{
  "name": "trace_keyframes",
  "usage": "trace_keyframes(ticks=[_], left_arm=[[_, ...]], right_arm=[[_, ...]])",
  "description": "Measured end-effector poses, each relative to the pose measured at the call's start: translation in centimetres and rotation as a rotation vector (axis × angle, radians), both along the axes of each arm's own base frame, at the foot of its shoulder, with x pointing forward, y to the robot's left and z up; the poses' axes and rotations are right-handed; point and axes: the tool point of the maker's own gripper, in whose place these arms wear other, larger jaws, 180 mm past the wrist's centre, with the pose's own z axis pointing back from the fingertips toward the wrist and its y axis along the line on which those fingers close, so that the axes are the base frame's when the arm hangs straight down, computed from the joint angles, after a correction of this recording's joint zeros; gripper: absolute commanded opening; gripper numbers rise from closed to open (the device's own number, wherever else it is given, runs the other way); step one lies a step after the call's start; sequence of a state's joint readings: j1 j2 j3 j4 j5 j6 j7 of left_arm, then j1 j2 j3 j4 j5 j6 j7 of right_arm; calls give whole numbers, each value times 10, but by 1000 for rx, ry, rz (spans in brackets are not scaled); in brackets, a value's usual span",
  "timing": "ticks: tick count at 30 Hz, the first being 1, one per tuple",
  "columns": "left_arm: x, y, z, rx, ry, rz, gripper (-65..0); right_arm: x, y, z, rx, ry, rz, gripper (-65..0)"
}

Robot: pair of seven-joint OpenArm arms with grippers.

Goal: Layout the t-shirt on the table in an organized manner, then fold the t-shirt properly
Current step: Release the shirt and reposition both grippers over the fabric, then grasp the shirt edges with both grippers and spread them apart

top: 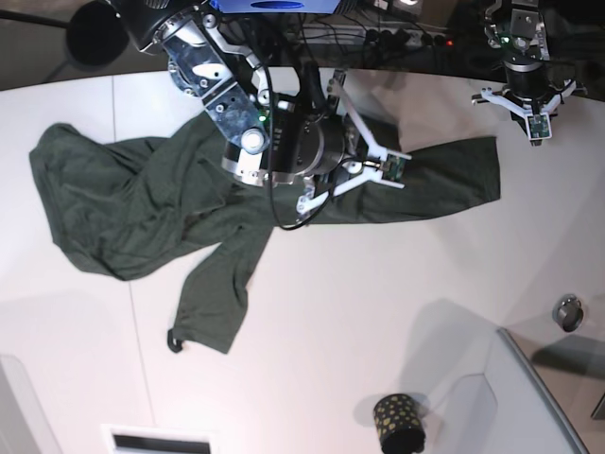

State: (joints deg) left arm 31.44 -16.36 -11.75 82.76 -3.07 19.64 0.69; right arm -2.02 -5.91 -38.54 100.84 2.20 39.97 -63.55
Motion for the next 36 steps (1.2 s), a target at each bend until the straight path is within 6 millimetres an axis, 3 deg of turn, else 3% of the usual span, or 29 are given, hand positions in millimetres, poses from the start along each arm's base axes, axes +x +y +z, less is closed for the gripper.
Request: trace_keyframes(ticks=[5,7,9,11,13,15,18,20,21,23,25,26,28,31,33,36], left_arm=[[-2,-4,-3,-11,5,-1,-650],[-2,-5,-3,-12,5,-3,-650],[0,-6,-3,-16,-2,3,-650],[5,-12,-5,-36,-11,7,-650],[12,-19,-6,-60,-28,0,-650],[15,-31,-9,-94,-35,-10,-650],[19,-63,-23,-176,-11,-68,-650],[28,-83,-27,-217,-21,-97,-650],[32,-90,-26,-223,-30,-105,-650],[36,-111,-26,-247,-35,-145,-650],[40,-140,-27,-284,-33,-201,-650],[42,-157,-26,-305,-35,-239,-650],[51,-197,-22,-351,-46,-329,-650],[60,-247,-19,-405,-33,-443,-650],[60,-267,-26,-423,23,-453,-650],[58,-275,-39,-425,84,-417,-650]], right_arm=[[-32,19,-15,-14,41,113,-623],[-30,19,-14,-16,38,112,-549],[-14,10,-12,-42,6,94,-438],[17,-13,-6,-16,-15,-5,-311],[59,-64,0,-47,-51,-192,-212],[91,-124,11,-72,-102,-383,-168],[124,-200,23,-81,-141,-616,-204],[139,-246,19,-41,-107,-783,-281],[139,-275,7,-68,-63,-879,-335],[131,-329,-19,-121,28,-1007,-503],[116,-360,-46,-163,105,-1062,-650],[112,-365,-59,-150,134,-1069,-650],[111,-355,-82,-74,189,-1067,-602],[109,-341,-109,-9,273,-1066,-617],[108,-344,-119,20,304,-1078,-621],[116,-357,-121,60,299,-1106,-621]])
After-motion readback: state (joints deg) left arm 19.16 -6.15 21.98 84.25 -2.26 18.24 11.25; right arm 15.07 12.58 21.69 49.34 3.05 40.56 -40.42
